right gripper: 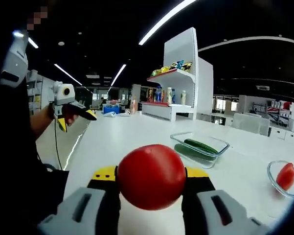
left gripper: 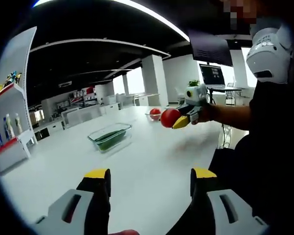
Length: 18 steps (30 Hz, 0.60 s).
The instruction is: Sort the scattered tomatoes and cucumbers on the table and place them into their respective storage containers
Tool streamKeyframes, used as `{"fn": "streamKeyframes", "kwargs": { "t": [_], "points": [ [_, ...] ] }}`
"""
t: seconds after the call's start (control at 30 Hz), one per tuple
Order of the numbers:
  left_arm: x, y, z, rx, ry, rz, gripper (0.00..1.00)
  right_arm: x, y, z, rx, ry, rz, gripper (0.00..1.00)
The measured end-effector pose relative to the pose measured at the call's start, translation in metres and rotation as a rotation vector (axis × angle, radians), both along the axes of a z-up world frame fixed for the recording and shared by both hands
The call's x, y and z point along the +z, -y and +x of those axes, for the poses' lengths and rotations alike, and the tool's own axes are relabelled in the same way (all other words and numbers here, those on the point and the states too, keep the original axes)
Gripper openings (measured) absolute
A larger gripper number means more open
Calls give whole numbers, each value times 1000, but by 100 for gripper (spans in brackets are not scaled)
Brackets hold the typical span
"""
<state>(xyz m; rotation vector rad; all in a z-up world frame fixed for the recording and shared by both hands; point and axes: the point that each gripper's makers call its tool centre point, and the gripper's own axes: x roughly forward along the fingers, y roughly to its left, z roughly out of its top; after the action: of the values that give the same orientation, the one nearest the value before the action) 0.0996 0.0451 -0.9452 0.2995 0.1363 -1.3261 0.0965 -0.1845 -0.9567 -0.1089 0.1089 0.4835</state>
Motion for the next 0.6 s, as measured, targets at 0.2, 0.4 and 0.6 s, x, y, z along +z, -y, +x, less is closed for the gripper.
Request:
{"fn": "streamKeyframes", "kwargs": {
  "t": [0.2,0.4,0.6],
  "points": [
    [2,0,2,17,1,2,65,5,21,2,-23,11,-16,47],
    [2,3,-1,10,3,16,65,13,46,7,-65,29,-8,47],
    [5,1,0,20,8,20,65,22,67,10,-88,40,-9,47]
  ]
}}
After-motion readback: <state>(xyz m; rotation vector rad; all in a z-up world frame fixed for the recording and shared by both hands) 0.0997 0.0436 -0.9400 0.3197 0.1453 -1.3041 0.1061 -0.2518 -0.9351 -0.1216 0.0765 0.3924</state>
